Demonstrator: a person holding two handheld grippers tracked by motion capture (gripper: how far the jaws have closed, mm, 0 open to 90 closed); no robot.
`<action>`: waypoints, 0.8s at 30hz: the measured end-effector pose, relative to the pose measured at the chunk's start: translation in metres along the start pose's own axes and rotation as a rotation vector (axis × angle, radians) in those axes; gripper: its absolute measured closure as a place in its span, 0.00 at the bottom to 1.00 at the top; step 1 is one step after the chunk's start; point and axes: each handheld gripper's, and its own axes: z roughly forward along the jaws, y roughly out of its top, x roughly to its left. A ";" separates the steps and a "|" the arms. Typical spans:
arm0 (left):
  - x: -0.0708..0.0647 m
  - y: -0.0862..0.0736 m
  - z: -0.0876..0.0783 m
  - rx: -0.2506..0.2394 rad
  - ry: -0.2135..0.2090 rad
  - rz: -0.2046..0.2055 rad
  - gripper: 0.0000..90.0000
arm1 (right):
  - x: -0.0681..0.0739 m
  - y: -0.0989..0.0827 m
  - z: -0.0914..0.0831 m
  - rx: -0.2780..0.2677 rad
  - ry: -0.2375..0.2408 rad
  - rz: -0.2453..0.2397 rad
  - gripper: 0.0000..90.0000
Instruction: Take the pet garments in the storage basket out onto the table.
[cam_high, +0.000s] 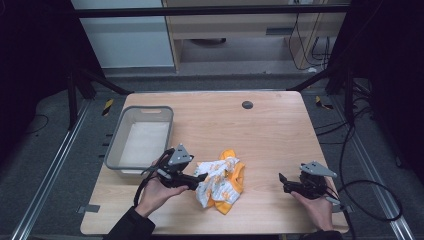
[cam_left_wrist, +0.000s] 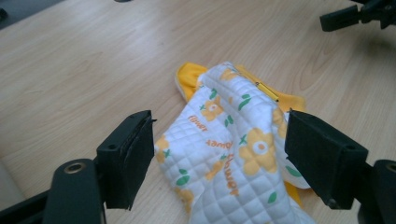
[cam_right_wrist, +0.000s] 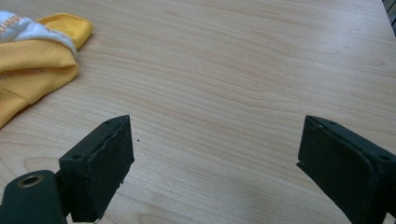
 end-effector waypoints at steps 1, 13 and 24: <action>0.001 -0.002 -0.003 -0.014 0.003 -0.007 0.27 | 0.000 0.000 0.000 0.000 0.000 0.000 0.12; 0.013 -0.040 -0.035 -0.107 0.124 -0.101 0.29 | 0.000 -0.001 0.000 -0.002 -0.003 -0.005 0.11; 0.022 -0.072 -0.056 -0.127 0.160 -0.178 0.30 | 0.001 -0.001 -0.001 -0.003 -0.003 -0.009 0.11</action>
